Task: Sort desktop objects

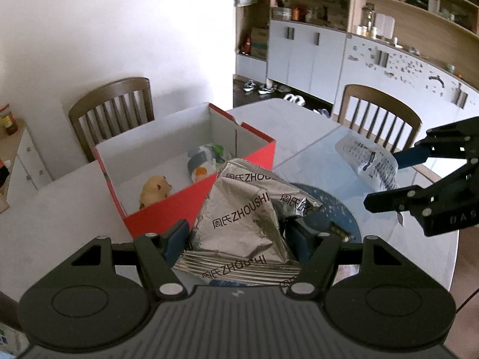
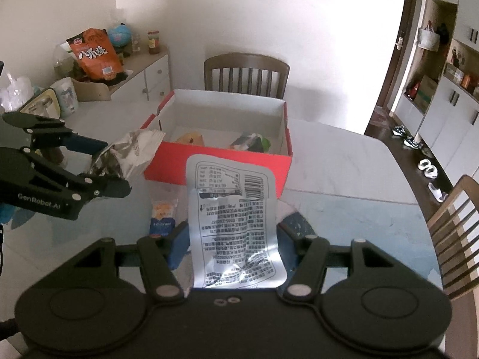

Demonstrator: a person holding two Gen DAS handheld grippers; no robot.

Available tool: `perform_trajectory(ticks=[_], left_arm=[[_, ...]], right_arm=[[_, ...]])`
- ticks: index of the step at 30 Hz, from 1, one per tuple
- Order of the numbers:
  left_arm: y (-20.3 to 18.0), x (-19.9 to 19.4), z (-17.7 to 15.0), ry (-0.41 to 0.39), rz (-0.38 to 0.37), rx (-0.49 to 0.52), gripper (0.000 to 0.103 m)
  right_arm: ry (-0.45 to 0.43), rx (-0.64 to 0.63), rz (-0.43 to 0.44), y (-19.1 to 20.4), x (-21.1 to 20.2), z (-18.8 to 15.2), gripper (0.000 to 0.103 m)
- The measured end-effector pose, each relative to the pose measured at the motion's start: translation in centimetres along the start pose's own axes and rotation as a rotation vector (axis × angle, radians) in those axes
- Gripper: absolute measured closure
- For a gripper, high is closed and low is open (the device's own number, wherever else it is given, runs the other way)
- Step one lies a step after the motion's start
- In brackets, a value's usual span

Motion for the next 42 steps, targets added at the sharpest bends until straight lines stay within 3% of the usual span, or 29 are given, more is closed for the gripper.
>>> perform_trajectory(ticks=[19, 42], left_arm=[[3.3, 3.5, 5.8, 0.000, 0.177, -0.053, 0.033], [8.0, 7.5, 9.9, 0.016, 0.257, -0.131, 0.033]], right_arm=[[-0.040, -0.095, 0.014, -0.9, 4.2, 5.7, 0.042], [-0.095, -0.181, 0.066, -1.7, 10.3, 12.3, 0.042]])
Point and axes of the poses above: each gripper's, at about its wrist camera, not at the fingertips, and x roughly the way its jaws point, y to its left, z to its top, the point moved 6 cm from there along x, roughly the way its jaws point, and after that the axes turned 12 degrees about -z, right-handed, at the moved point
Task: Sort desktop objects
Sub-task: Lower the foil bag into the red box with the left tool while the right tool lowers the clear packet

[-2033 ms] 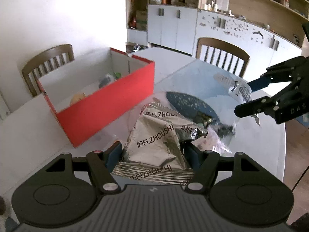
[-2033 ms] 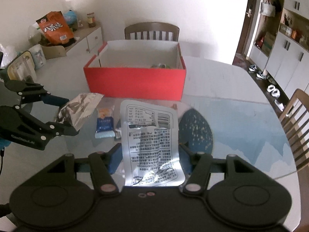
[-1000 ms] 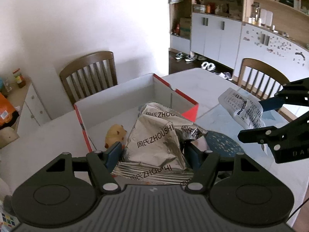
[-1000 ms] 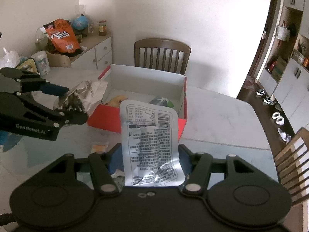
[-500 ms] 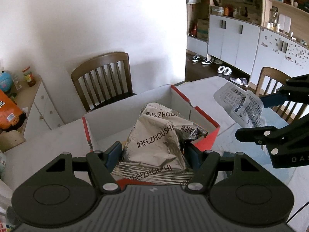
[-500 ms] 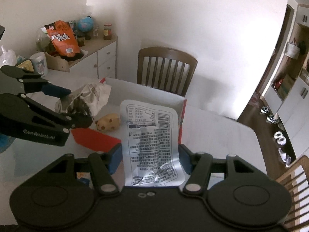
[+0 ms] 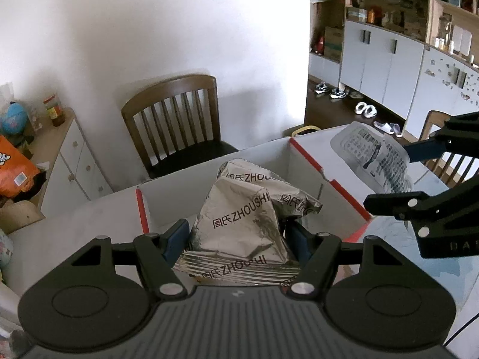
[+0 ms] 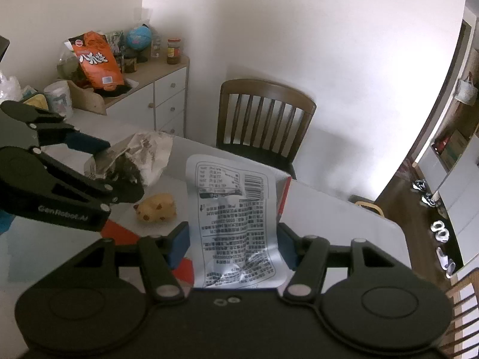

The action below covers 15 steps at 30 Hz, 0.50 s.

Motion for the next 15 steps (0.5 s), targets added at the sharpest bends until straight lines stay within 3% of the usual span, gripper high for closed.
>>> perform_trajectory(ticks=[15], left_arm=[[3.2, 4.7, -0.5, 0.094, 0.022, -0.025, 0.033]], right_arm=[[0.030, -0.018, 0.041, 0.2, 5.3, 0.9, 0.042]])
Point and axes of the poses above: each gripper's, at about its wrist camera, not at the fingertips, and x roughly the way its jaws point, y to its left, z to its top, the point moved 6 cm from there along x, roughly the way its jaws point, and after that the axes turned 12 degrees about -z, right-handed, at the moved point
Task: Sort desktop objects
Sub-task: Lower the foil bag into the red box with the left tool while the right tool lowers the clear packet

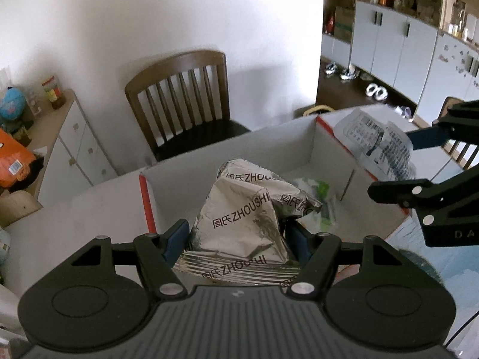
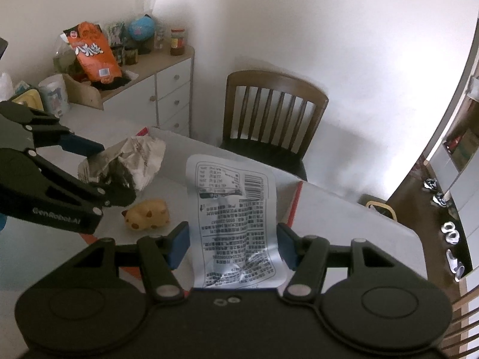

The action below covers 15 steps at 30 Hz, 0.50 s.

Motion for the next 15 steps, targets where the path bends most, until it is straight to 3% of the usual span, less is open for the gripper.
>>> perform_trajectory(ticks=[15], left_arm=[[1.7, 4.7, -0.8, 0.081, 0.004, 0.007, 0.033]], right_arm=[[0.060, -0.021, 0.012, 1.6, 5.3, -0.8, 0.042]])
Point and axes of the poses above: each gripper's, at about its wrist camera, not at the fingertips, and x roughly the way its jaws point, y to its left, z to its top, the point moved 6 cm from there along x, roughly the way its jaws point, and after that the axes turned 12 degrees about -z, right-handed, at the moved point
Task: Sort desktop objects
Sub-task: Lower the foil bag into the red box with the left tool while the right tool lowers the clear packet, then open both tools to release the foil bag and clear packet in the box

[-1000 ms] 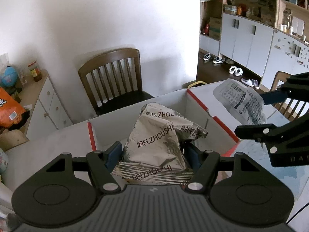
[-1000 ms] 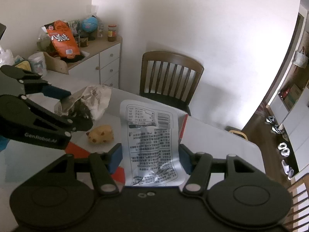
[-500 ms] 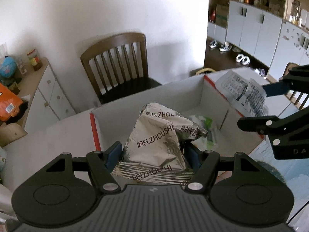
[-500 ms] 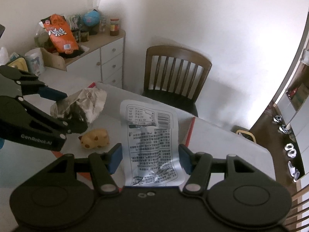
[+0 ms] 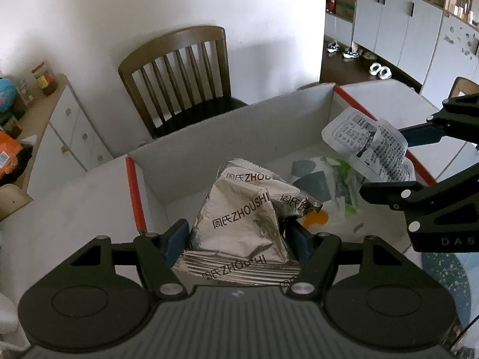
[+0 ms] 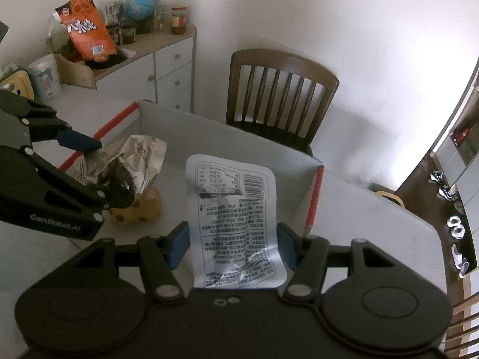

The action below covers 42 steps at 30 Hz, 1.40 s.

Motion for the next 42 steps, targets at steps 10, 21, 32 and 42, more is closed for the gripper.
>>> perform_trajectory(ticks=[10, 21, 32, 42], left_arm=[[0.6, 3.0, -0.7, 0.078, -0.012, 0.031, 0.033], [0.8, 5.1, -1.5, 0.142, -0.010, 0.017, 0.032], [-0.2, 5.8, -1.3, 0.158, 0.002, 0.037, 0.032], [-0.3, 6.1, -1.4, 0.146, 0.024, 0.044, 0.031]], right_arm=[[0.047, -0.029, 0.019, 0.9, 2.9, -0.4, 0.041], [0.103, -0.074, 0.029, 1.5, 4.9, -1.8, 0.041], [0.128, -0.106, 0.019, 1.9, 5.9, -2.3, 0.040], [0.116, -0.088, -0.003, 1.5, 5.5, -2.2, 0.029]])
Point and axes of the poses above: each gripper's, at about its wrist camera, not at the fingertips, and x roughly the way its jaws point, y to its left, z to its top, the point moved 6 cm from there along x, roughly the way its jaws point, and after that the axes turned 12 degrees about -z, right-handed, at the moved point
